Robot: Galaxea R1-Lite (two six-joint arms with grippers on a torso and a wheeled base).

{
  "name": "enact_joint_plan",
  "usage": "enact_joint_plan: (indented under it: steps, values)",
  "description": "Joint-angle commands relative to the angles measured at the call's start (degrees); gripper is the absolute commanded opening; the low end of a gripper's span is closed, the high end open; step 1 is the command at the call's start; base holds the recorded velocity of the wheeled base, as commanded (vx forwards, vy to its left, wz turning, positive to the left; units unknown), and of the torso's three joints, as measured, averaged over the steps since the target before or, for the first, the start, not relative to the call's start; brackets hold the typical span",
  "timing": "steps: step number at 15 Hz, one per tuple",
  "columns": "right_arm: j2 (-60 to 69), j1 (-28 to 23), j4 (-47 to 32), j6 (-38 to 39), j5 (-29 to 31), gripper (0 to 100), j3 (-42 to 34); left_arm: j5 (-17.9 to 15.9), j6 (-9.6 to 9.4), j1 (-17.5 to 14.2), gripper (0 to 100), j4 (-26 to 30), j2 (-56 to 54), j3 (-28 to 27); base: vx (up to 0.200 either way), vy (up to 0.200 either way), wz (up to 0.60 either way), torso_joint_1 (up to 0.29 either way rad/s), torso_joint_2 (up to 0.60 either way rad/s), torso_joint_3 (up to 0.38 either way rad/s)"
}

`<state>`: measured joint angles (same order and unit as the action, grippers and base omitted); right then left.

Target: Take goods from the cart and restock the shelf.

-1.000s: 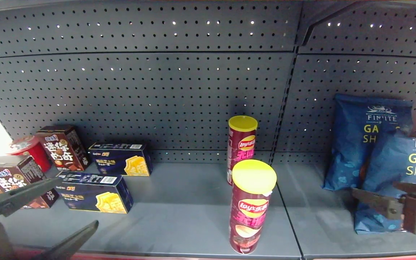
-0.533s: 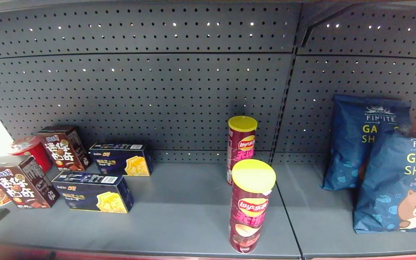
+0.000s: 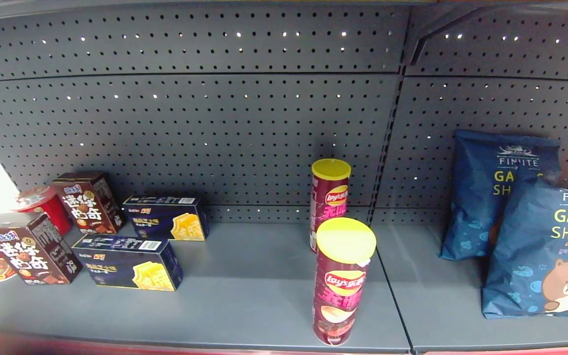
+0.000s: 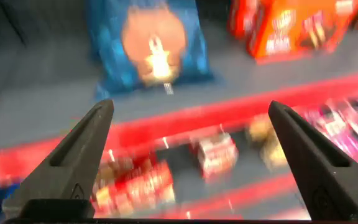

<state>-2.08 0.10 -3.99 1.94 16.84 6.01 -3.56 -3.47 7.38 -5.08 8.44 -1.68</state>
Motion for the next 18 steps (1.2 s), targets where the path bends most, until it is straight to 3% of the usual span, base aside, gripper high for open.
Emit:
enact_joint_plan:
  steps: [1, 3, 6, 10, 18]
  values:
    - [2.1, -0.1, 2.8, 0.9, -0.8, 100, -3.9, 1.6, -0.04, 0.0, 100, 0.9, -3.3, 1.7, 0.0, 0.0, 0.0, 0.0, 0.0, 0.0]
    - [2.1, -0.1, 2.9, -0.2, -1.5, 100, -4.0, 1.8, 0.57, 0.0, 100, 0.9, -3.3, 1.7, 0.0, 0.0, 0.0, 0.0, 0.0, 0.0]
    - [2.1, -0.1, 3.0, -2.6, -13.5, 100, -4.1, 1.9, -0.13, 0.0, 100, 0.9, -3.3, 1.7, 0.0, 0.0, 0.0, 0.0, 0.0, 0.0]
    - [2.1, -0.1, 3.0, -2.1, -13.0, 100, -4.2, 3.3, 0.49, 0.0, 100, 0.9, -3.3, 1.7, -0.1, 0.0, 0.0, 0.001, 0.0, 0.001]
    - [2.1, -0.1, 3.0, -2.1, -13.2, 100, -4.2, 3.6, 1.63, 0.0, 100, 1.0, -3.3, 1.7, 0.0, 0.0, 0.0, 0.0, 0.0, 0.0]
